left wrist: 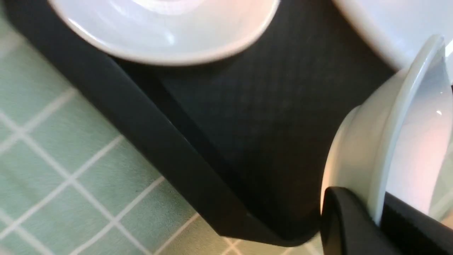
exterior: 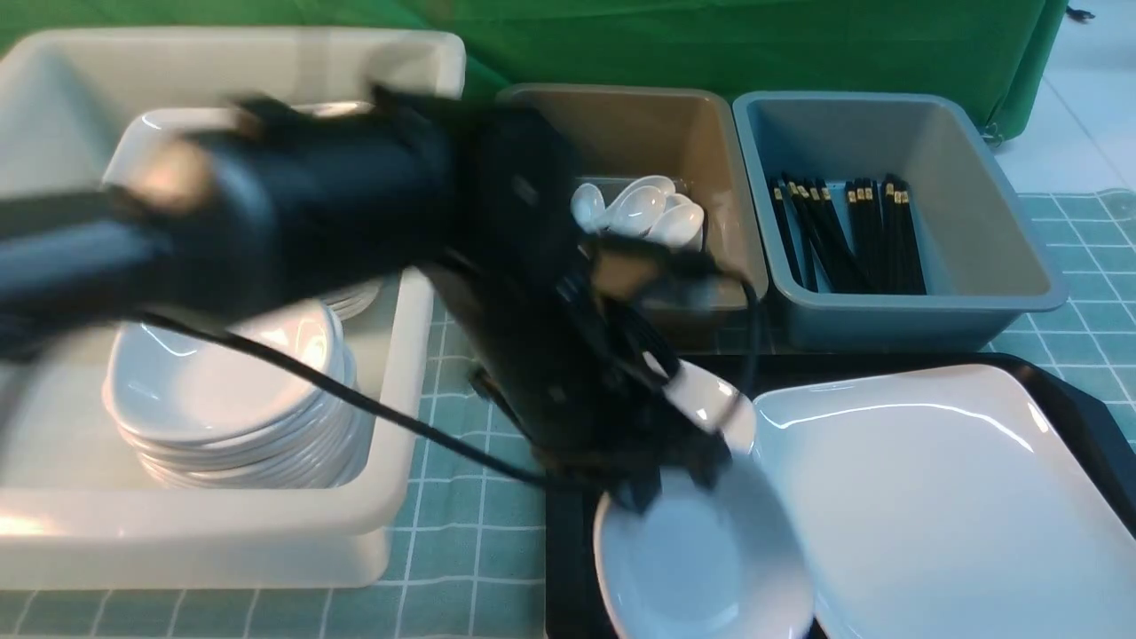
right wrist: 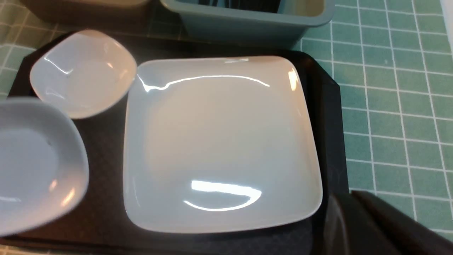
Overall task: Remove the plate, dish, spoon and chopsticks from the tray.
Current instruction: Use the left arm to grab a small plate from the dinner plate, then use the left arm to put the small plate into the large storage box on the left
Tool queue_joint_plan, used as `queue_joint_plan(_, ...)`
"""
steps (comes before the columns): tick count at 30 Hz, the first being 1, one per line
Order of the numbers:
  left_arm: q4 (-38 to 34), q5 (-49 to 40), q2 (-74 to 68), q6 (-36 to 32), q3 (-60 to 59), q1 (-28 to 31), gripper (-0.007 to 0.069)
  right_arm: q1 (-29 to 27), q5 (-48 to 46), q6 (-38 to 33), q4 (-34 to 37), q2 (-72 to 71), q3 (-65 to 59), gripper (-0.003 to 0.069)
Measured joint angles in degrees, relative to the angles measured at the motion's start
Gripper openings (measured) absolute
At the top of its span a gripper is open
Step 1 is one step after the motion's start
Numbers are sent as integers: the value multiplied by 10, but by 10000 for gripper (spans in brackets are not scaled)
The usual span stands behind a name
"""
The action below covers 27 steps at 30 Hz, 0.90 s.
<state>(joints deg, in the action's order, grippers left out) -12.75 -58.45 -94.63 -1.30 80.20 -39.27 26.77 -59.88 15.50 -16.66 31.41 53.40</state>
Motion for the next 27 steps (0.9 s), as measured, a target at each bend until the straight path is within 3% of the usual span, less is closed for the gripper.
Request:
queue_joint_plan(4,-8,-8,85,-1,0,73,20,0,17,0,0,0,0,21)
queue_joint_plan(6,-1,-34,168,-1,-1,178,20,0,38,0,0,0,0,21)
queue_joint_plan(8,7,-41,198,-1,-5,221,19,0,43,0,0,0,0,21)
queue_joint_plan(12,9,-28,270,-5,-66,434,19,0,51,0,0,15,0,21)
queue_joint_plan(16,-129,31,266,-96,-151,587,19,0,56,-1,0,59,0,21)
queue_joint_plan(19,-177,50,231,-127,-190,605,19,0,68,-2,1,92,0,22)
queue_joint_plan(24,-182,54,180,-137,-206,584,32,0,83,-4,1,128,0,29)
queue_joint_plan(27,-158,69,166,-132,-206,561,106,0,96,-4,2,136,0,32)
